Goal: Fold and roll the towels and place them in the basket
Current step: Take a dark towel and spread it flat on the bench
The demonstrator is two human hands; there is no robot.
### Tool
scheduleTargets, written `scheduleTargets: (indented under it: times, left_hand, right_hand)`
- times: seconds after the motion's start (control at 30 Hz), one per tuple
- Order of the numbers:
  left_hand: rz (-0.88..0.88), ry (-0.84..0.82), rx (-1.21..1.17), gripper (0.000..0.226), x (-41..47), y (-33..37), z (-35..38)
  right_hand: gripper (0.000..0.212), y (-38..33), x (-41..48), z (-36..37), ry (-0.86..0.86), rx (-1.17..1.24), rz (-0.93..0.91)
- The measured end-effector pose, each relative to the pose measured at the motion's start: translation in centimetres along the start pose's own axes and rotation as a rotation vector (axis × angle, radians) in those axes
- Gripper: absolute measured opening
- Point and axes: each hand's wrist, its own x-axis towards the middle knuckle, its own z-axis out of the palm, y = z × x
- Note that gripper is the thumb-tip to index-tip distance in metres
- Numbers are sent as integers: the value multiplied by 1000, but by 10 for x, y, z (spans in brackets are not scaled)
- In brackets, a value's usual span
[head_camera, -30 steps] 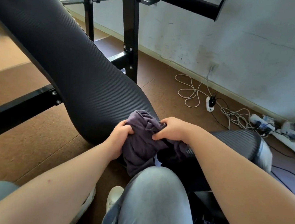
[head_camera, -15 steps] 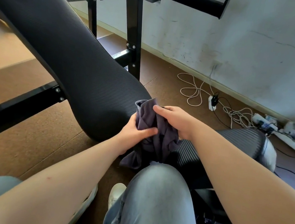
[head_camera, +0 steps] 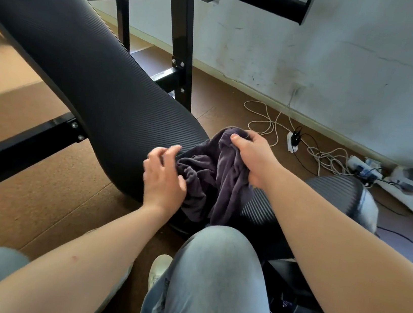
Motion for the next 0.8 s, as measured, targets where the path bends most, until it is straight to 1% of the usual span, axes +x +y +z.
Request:
scheduleTargets:
  times: [0.03, 0.07, 0.1, 0.13, 0.17, 0.2, 0.23, 0.27, 0.33, 0.4, 0.47, 0.57, 0.6, 0.7, 0.77, 0.8]
  left_hand:
    - [194, -76, 39, 66, -2, 1, 0]
    - [369, -190, 105, 65, -4, 2, 2]
    - [482, -329, 196, 72, -6, 2, 5]
    - [505, -470, 295, 84, -7, 2, 8]
    - [468, -573, 387, 95, -6, 1, 12]
    - [427, -621, 460, 101, -5, -1, 16]
    - [403, -622, 512, 101, -5, -1, 18]
    - [389, -590, 536, 94, -4, -2, 20]
    - [350, -512, 499, 70, 0, -2, 21]
    - [254, -521, 420, 53, 7, -1, 18]
    - [117, -520, 287, 42, 10, 1, 11]
    - [-66, -395, -74, 30, 15, 3, -5]
    - [-76, -365, -146, 27, 17, 5, -12]
    - [23, -365, -234, 19, 23, 22, -32]
    - [6, -364, -290, 9, 25, 40, -43]
    - [-5, -351, -313, 10, 25, 48, -47]
  right_hand:
    - [9, 4, -1, 3, -19, 1, 15]
    - [9, 8, -1, 6, -44, 2, 31]
    - [10, 10, -2, 9, -64, -2, 42]
    - [10, 11, -1, 10, -77, -16, 48]
    - [10, 10, -2, 10, -87, -33, 47]
    - [10, 8, -1, 9, -92, -52, 40]
    - [10, 6, -1, 7, -90, -89, 26]
    - [9, 4, 0, 4, -79, -161, 3]
    - [12, 2, 2, -3, -46, -357, -46]
    - [16, 1, 1, -8, -9, -487, -62]
    - [19, -3, -2, -12, 32, -556, -71]
    - [22, -17, -10, -15, 47, -622, -119]
    - [22, -23, -12, -15, 42, -630, -133]
    - [20, -42, -20, -11, 41, -599, -174]
    - [20, -54, -27, -9, 40, -542, -199]
    - [21, -61, -32, -10, 41, -511, -211]
